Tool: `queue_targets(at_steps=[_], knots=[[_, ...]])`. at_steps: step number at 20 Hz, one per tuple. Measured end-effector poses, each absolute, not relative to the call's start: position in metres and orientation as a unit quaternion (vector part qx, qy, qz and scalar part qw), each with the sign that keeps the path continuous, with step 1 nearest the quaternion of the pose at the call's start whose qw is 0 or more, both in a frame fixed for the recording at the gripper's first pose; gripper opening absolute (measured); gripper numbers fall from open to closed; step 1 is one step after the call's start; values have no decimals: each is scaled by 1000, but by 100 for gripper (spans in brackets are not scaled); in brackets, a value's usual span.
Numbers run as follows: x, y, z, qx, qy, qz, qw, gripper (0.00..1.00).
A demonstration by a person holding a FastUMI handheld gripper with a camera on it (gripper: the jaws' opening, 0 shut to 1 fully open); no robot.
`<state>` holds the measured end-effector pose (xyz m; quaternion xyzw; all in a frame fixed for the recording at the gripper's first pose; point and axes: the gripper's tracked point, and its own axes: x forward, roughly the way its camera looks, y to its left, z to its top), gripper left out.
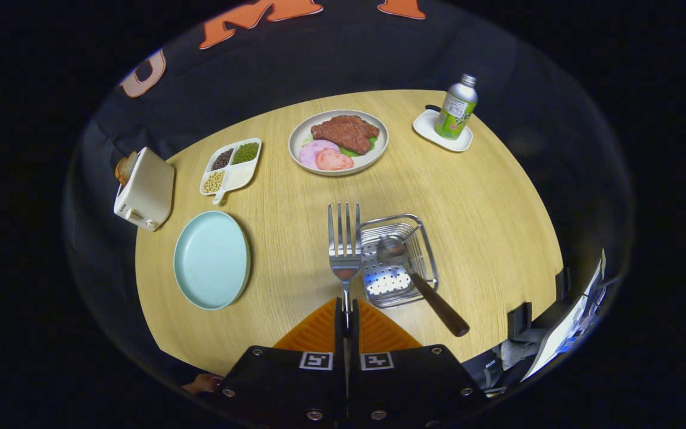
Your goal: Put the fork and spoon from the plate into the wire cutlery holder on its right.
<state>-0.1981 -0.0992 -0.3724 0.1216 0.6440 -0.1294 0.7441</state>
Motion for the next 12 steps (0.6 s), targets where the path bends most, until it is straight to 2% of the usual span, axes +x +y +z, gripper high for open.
queue_targets(at_steps=[12], knots=[[-213, -127, -385, 117, 669, -126, 723, 5]])
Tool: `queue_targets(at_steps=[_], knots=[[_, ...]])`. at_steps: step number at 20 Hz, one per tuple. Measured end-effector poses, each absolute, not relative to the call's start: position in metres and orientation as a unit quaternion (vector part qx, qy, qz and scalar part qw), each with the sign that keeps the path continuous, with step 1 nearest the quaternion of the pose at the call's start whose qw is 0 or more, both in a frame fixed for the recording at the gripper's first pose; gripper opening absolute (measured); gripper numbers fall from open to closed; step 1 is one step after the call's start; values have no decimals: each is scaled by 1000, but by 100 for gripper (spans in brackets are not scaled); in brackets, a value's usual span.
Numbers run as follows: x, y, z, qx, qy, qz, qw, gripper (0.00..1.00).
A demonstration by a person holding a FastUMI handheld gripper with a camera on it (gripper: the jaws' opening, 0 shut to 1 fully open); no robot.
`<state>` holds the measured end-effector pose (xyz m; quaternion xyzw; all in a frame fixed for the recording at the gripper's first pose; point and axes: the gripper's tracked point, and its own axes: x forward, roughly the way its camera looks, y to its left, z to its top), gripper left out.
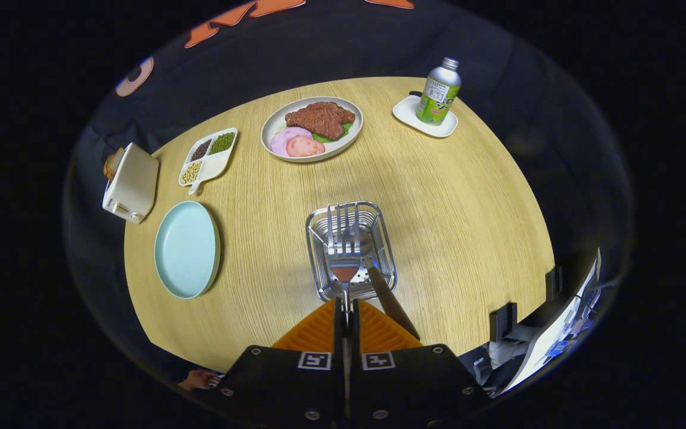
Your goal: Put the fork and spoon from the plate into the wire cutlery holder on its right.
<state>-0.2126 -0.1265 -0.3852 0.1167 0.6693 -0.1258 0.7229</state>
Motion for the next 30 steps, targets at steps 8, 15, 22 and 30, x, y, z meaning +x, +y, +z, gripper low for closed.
queue_targets(at_steps=[8, 15, 22, 30], knots=[[-163, -133, -360, 163, 592, -113, 781, 8], [-72, -153, -256, 177, 356, -109, 911, 27], [-35, -156, -121, 119, 164, -109, 973, 61], [-28, -127, -2, 29, -2, -87, 996, 83]])
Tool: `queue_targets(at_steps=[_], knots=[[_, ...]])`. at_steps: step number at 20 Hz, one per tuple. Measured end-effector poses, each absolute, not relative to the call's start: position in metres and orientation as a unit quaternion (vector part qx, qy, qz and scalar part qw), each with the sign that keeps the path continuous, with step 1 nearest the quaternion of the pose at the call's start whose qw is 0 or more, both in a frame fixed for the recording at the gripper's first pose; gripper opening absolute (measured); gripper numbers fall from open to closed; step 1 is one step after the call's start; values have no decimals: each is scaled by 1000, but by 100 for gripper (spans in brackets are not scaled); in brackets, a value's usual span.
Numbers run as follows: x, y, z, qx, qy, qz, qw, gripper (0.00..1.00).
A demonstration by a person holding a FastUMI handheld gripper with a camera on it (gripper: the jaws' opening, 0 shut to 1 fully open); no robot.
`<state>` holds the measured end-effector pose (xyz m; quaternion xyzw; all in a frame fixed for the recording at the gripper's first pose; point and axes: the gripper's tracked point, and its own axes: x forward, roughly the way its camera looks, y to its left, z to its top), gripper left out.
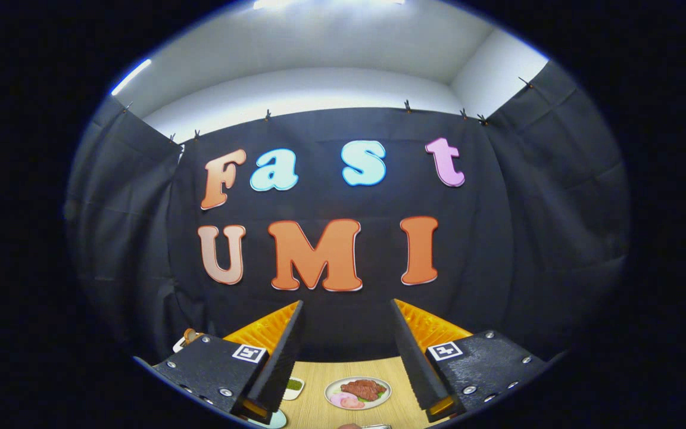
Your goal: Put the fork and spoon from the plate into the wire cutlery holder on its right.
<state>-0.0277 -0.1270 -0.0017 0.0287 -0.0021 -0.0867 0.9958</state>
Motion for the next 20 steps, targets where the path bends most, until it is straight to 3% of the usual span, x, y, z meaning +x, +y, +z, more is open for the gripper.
queue_targets(at_steps=[2, 9, 20], knots=[[-27, -122, 13, 27, -33, -79, 996, 89], [-24, -103, 29, 14, -75, -54, 996, 89], [-16, -85, 13, 5, -25, -36, 999, 97]])
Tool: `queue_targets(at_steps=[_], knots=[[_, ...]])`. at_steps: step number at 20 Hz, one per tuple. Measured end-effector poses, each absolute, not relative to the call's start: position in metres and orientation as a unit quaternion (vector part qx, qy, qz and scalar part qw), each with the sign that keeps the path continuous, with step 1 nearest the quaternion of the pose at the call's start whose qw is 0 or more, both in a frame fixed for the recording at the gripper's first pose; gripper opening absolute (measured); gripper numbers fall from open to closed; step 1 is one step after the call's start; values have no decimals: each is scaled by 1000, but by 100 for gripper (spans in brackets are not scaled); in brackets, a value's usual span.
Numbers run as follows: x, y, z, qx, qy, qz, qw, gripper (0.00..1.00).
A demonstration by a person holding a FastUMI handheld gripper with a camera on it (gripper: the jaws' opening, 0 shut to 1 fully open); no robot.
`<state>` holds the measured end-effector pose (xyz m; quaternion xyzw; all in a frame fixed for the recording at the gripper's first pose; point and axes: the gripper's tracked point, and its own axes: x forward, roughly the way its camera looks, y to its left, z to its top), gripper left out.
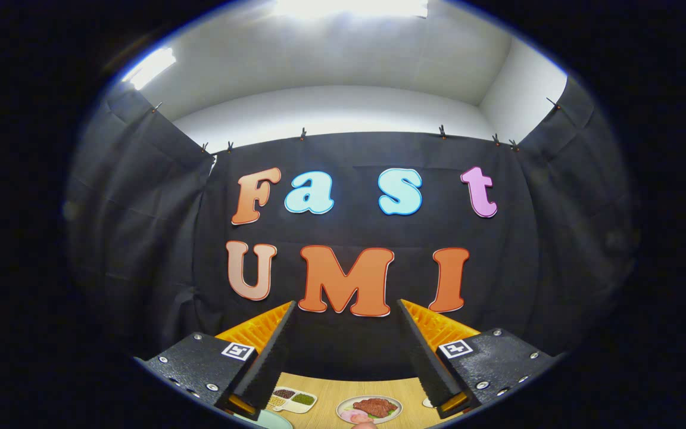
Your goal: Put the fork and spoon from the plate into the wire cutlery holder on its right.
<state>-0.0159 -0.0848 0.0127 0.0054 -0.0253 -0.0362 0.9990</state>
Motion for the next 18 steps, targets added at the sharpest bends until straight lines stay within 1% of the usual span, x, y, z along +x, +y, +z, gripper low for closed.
queue_targets(at_steps=[18], knots=[[-17, -87, 0, -5, -8, -39, 999, 96]])
